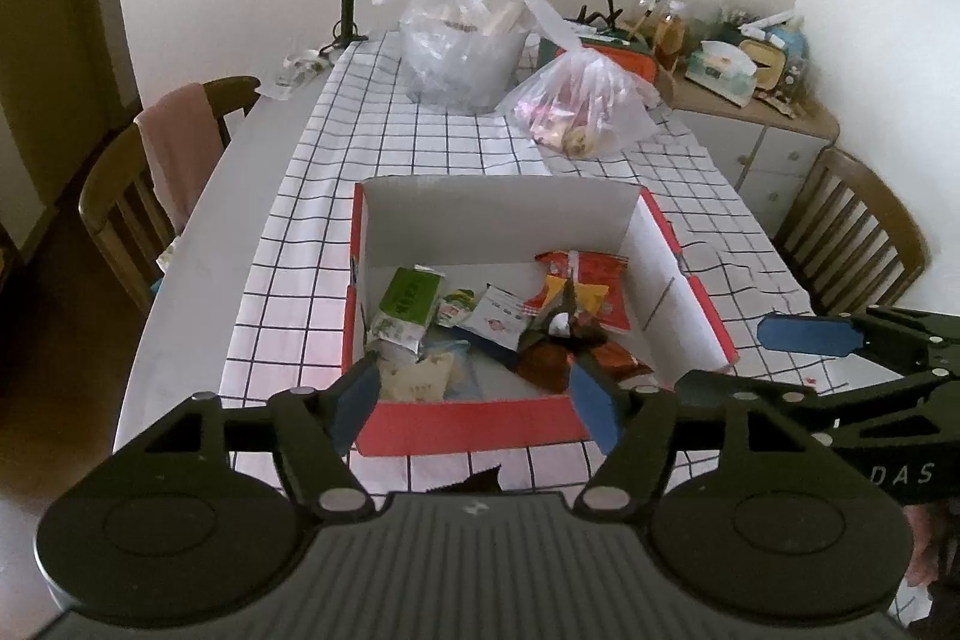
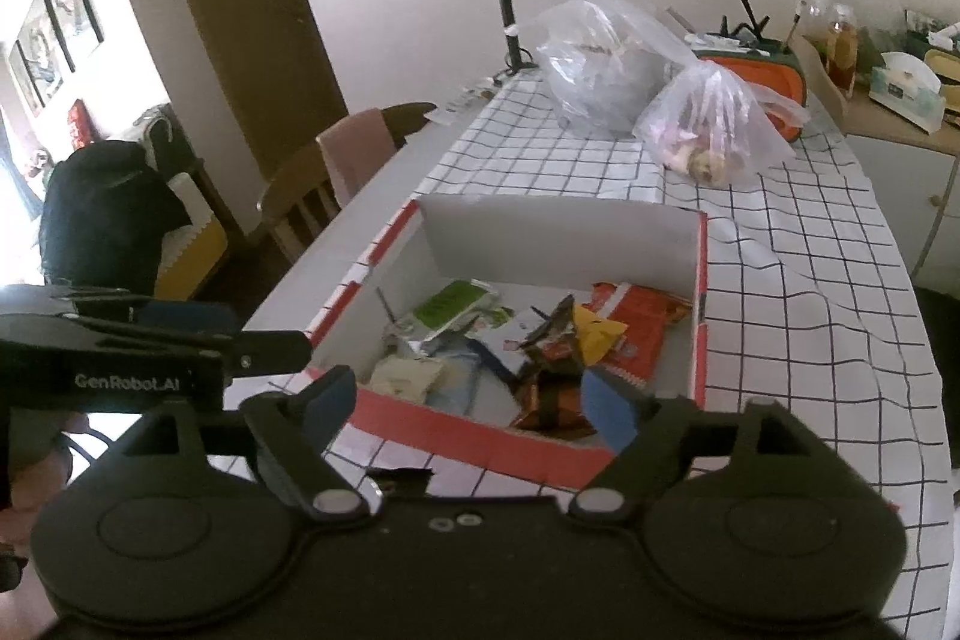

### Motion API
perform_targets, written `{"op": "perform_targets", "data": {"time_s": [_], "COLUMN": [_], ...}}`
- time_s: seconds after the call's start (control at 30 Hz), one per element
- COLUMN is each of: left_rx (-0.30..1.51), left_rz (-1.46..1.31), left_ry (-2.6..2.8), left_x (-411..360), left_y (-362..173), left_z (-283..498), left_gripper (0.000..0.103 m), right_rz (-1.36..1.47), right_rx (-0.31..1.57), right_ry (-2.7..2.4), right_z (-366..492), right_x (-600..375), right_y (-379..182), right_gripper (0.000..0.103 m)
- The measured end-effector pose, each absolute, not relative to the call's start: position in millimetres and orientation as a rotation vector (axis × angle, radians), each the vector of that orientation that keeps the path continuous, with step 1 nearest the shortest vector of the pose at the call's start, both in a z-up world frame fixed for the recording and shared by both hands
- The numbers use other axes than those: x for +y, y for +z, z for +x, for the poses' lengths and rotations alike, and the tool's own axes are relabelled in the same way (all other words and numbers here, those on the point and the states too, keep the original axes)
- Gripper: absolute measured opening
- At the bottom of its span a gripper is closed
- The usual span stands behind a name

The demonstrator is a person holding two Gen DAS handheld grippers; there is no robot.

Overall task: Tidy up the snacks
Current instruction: 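Move both tools back toward the black packet and yellow strip, then grasp the black snack packet with right tool while left tool grasps yellow Minion strip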

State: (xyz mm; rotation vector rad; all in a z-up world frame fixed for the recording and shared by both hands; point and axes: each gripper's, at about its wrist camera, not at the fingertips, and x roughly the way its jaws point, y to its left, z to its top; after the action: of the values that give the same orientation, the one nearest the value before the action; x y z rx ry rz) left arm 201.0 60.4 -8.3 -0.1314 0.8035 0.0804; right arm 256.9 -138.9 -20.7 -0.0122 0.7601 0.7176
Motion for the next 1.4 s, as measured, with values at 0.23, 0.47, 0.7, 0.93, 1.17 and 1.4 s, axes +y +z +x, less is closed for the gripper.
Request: {"op": "perform_targets", "data": {"time_s": [0.23,0.47,0.7,0.93,1.17,1.4], "left_rx": [0.8,0.811,0.827,0.838,0.882,0.889], "left_rz": [-0.14,-0.148,-0.134,-0.121,-0.114,-0.083], "left_ry": [0.078,0.082,0.079,0.079,0.093,0.08], "left_x": [59,61,62,62,61,56], "left_y": [-15,-30,-46,-65,-89,-102], "left_z": [181,162,150,136,125,110], "left_gripper": [0.074,0.077,0.078,0.078,0.078,0.078], "right_rz": [-0.005,-0.003,-0.023,-0.043,-0.077,-0.132], "right_rx": [0.756,0.777,0.808,0.858,0.924,0.97], "right_ry": [0.744,0.751,0.74,0.718,0.709,0.74], "right_z": [235,221,213,218,227,237], "right_x": [-140,-138,-135,-132,-117,-89], "right_y": [-24,-38,-55,-71,-98,-121], "right_gripper": [0.093,0.099,0.103,0.103,0.103,0.102]}}
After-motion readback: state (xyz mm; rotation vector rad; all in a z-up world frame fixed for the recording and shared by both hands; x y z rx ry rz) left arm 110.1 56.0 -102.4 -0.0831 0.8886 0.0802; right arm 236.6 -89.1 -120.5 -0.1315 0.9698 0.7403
